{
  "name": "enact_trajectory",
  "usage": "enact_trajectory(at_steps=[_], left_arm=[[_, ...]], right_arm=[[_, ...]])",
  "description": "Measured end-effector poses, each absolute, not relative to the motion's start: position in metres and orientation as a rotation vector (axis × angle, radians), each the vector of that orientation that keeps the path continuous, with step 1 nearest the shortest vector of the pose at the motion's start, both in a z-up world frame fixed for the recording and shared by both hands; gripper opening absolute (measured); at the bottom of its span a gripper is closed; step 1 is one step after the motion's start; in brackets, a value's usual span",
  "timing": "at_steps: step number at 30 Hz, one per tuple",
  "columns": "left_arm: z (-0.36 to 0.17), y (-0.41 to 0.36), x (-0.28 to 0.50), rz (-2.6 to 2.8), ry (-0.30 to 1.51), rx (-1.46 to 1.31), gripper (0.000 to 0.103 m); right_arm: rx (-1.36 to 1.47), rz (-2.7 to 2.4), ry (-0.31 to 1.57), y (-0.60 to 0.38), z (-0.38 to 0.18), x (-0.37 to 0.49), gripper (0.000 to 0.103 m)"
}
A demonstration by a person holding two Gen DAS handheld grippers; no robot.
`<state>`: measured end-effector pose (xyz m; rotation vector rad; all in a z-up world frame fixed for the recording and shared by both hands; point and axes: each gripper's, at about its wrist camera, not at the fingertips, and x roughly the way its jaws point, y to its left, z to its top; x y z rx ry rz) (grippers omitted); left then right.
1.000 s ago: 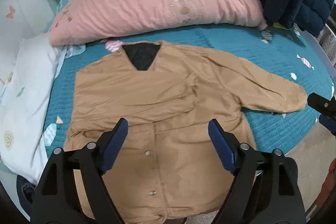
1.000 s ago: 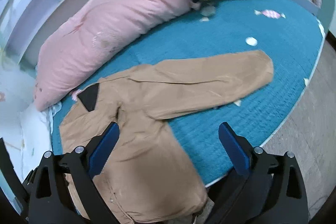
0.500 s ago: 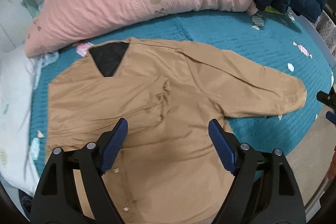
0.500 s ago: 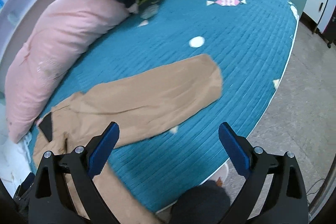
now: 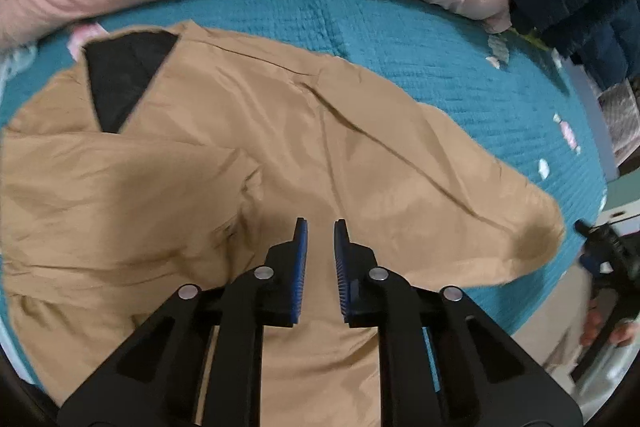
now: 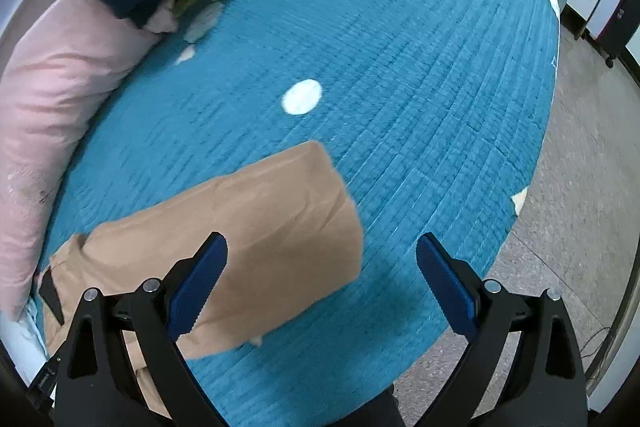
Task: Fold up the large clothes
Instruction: 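Reach the right tool to the other sleeve cuff and grasp it, then lift the held sleeve and fold it across the body with the right tool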
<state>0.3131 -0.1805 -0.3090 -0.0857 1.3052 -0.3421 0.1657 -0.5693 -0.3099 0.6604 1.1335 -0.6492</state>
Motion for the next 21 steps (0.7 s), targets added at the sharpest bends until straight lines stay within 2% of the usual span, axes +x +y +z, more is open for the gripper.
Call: enact_trajectory(at_steps=[10, 12, 13, 15, 16, 17, 21], left_arm=[[-0.370, -0.196, 0.332, -0.346, 1.412, -0.094, 0.007], [-0.380, -0.198, 0.332, -0.337, 1.416, -0.087, 0.007], [-0.380, -0.199, 0.332, -0.336, 1.410, -0.081, 0.007], [-0.380, -0.200, 0.332, -0.336, 1.408, -0.062, 0.007], [-0.380, -0.201, 0.333, -0.337, 1.407, -0.050, 0.007], [-0.381, -0.201, 0.333, -0.336, 1.406, -0.042, 0.007], [-0.381, -0.199, 0.334, -0.337, 1.407, -0.039, 0.006]], right_arm=[[0.854, -0.600, 1.186, -0.585, -0.363, 0.175, 0.092], [0.869, -0.588, 1.184, -0.580, -0.369, 0.177, 0.088], [0.821, -0.609, 1.181, -0.575, -0.367, 0.180, 0.082], [0.744, -0.576, 1.159, -0.565, -0.361, 0.186, 0.051], [0.747, -0.533, 1.147, -0.561, -0.358, 0.188, 0.026], [0.749, -0.520, 1.135, -0.556, -0.354, 0.189, 0.016], [0.691, -0.512, 1.066, -0.538, -0.324, 0.192, 0.013]])
